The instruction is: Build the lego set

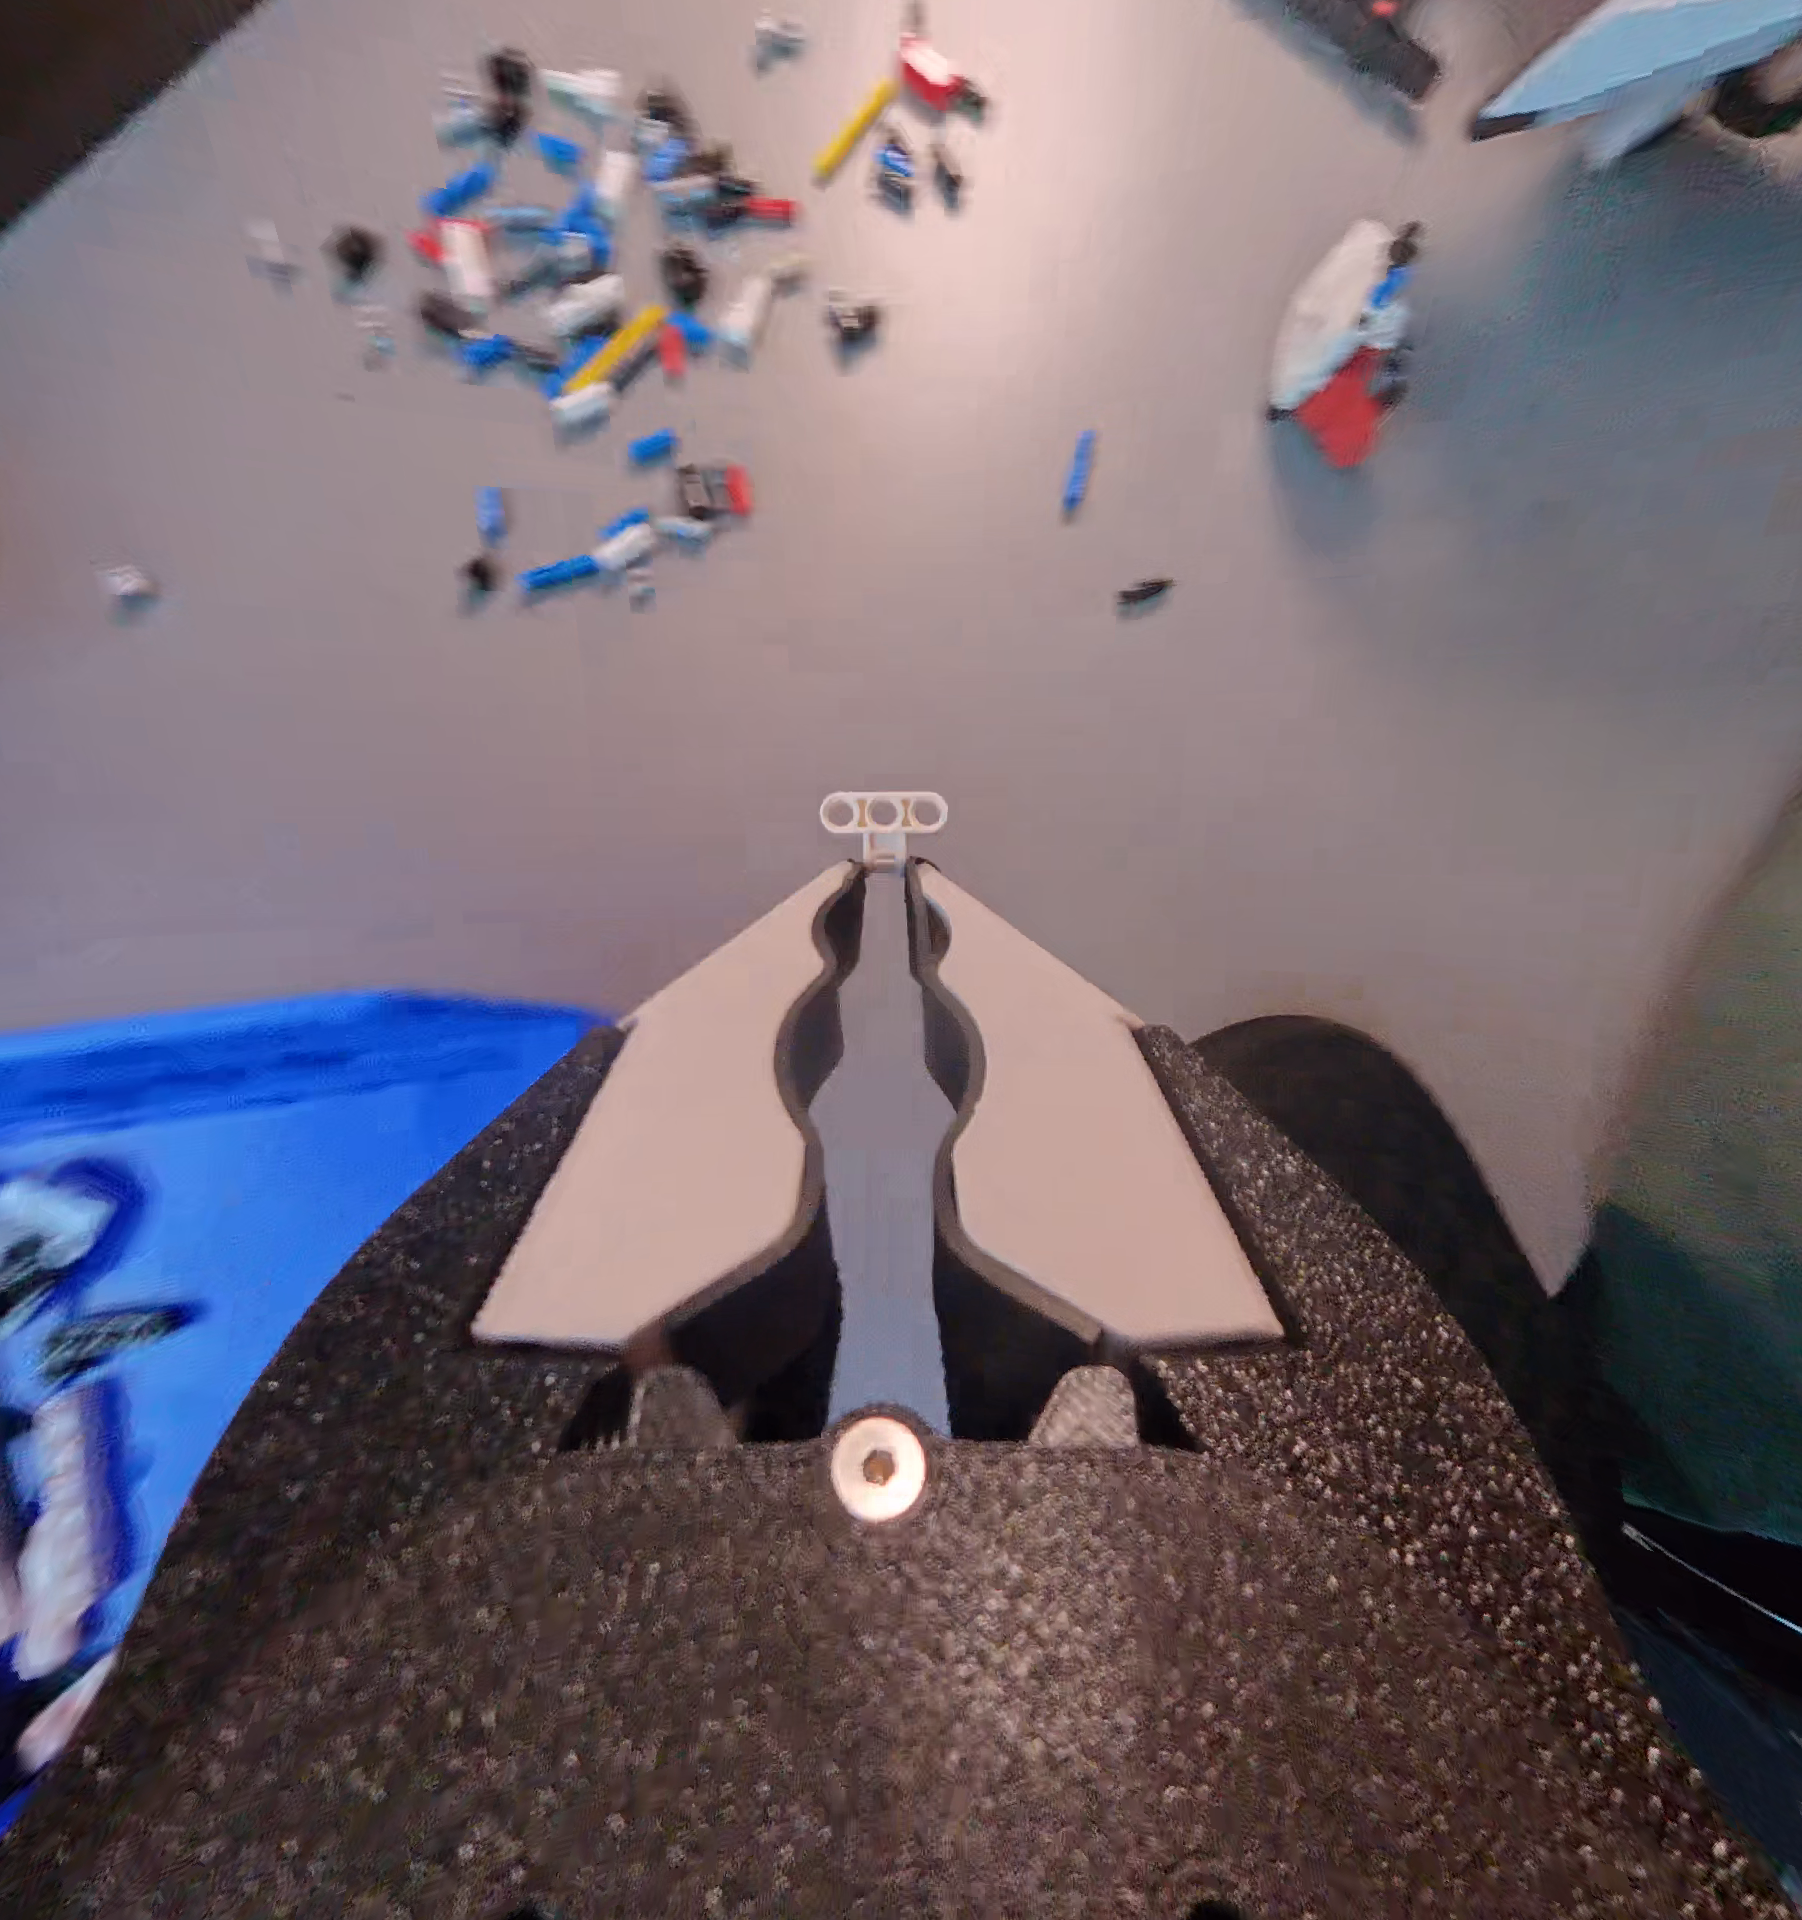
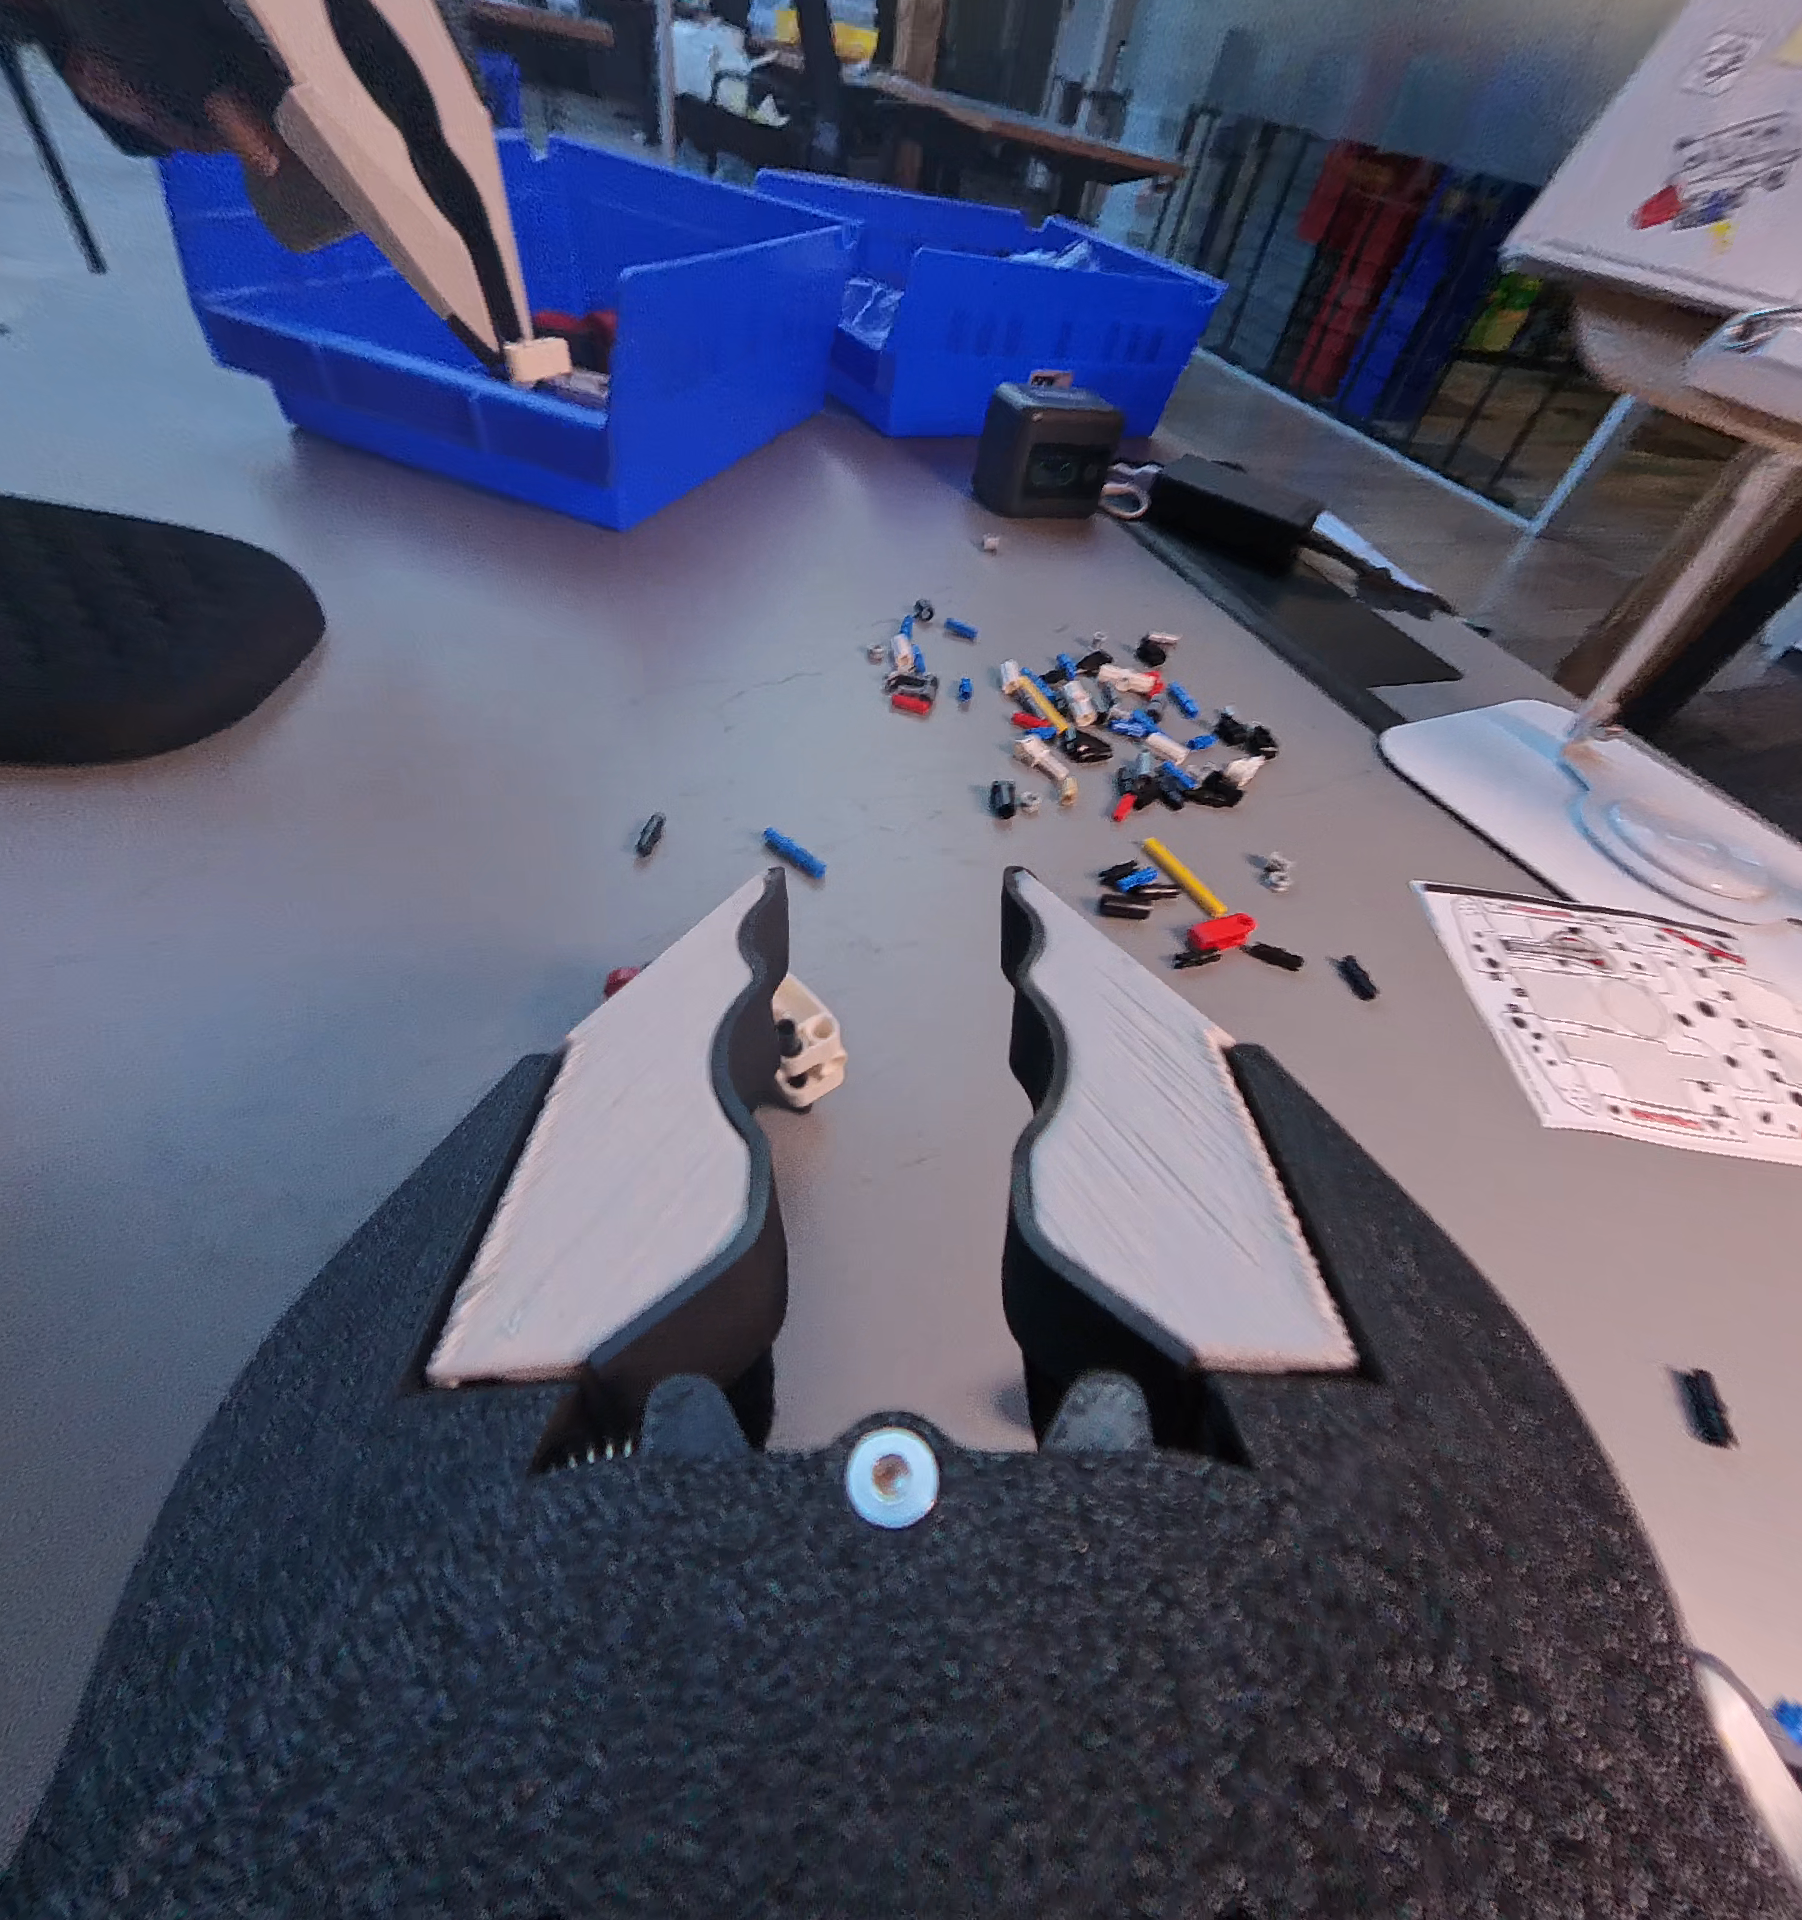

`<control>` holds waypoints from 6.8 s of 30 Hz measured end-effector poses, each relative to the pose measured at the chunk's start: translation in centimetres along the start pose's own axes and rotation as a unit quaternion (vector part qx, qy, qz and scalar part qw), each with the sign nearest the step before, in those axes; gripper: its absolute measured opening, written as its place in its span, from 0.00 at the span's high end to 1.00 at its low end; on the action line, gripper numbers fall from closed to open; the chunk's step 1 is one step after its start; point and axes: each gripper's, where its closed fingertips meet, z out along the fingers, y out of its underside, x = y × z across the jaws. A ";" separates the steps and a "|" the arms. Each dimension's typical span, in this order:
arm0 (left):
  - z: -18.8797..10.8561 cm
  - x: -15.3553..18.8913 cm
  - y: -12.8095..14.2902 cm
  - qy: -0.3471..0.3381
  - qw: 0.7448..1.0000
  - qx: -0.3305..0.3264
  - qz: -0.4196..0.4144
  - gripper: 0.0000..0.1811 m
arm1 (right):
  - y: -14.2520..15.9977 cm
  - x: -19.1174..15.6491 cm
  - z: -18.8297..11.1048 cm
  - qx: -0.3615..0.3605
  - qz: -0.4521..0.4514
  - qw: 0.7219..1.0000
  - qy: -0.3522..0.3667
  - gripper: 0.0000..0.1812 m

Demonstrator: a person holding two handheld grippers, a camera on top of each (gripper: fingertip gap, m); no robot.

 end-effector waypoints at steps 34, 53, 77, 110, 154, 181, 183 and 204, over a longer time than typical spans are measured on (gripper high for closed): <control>12.4 11.2 -1.6 0.198 0.962 0.014 0.188 0.72 | 7.8 1.9 0.0 -0.354 -0.209 0.904 -0.115 0.89; 13.0 12.4 -1.3 0.162 0.971 0.004 0.175 0.85 | 2.2 -1.5 -2.7 -0.228 -0.170 0.953 -0.103 0.83; 12.6 13.4 -1.4 0.183 0.973 0.016 0.140 0.86 | 5.2 -7.3 -0.4 -0.211 -0.124 0.952 -0.185 0.84; 14.7 14.1 -3.4 0.156 0.976 0.057 0.137 0.91 | 5.4 -6.4 0.4 -0.183 -0.102 0.966 -0.154 0.85; 14.7 11.5 -3.5 0.125 0.984 0.059 0.110 0.91 | 4.2 -9.3 3.3 -0.227 -0.053 0.959 -0.162 0.85; 14.7 11.3 -3.3 0.123 0.981 0.065 0.136 0.90 | 3.1 -8.6 2.5 -0.209 -0.015 0.962 -0.175 0.84; 14.6 11.4 -3.3 0.120 0.980 0.066 0.144 0.91 | 2.8 -8.3 2.7 -0.188 -0.039 0.967 -0.165 0.85; 7.7 14.5 -8.2 0.424 0.876 0.200 -0.114 0.91 | -3.1 -8.2 2.7 0.006 -0.291 0.954 -0.066 0.94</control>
